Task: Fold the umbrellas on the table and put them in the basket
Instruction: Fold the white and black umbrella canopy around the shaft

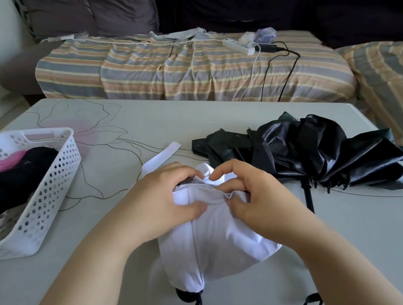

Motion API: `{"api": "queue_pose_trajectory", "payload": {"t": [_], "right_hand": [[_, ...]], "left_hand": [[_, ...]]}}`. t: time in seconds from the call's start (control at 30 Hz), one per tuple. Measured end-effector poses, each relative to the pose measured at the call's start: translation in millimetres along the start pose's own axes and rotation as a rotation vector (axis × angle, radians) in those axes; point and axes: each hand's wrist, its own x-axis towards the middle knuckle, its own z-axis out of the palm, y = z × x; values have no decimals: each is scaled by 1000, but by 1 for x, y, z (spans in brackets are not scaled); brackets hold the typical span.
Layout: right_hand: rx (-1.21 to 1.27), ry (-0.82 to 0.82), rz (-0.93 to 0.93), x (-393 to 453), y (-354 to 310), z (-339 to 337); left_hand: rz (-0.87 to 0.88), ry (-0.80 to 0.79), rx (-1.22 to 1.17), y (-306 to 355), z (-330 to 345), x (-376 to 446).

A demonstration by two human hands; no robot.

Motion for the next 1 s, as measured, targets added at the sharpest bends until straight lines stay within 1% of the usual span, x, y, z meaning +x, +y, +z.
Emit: {"api": "queue_pose_trajectory", "payload": {"t": [0.07, 0.17, 0.23, 0.27, 0.37, 0.5, 0.6, 0.7, 0.77, 0.87, 1.0], "right_hand": [[-10, 19, -12, 1, -1, 2], [-94, 115, -26, 3, -2, 5], [-213, 162, -17, 2, -3, 4], [-238, 160, -13, 1, -5, 3], [-238, 109, -8, -4, -6, 1], [-260, 135, -11, -6, -5, 1], [-281, 190, 14, -6, -4, 2], [-325, 227, -5, -8, -2, 2], [-358, 176, -22, -10, -3, 1], [-322, 76, -4, -11, -6, 0], [-325, -5, -50, -8, -4, -2]], "left_hand": [[36, 78, 5, -1, 3, -1], [130, 129, 35, 1, 4, -3], [180, 132, 78, 5, 4, -5], [190, 131, 99, 7, 5, -6], [198, 125, 152, 10, 5, -7], [254, 78, 232, 14, 4, -8], [231, 48, 282, 15, 6, -7], [145, 67, 278, 13, 7, -5], [72, 78, 254, 9, 8, -3], [1, 36, 188, 3, 7, -1], [2, -57, 118, 0, 7, -2]]}}
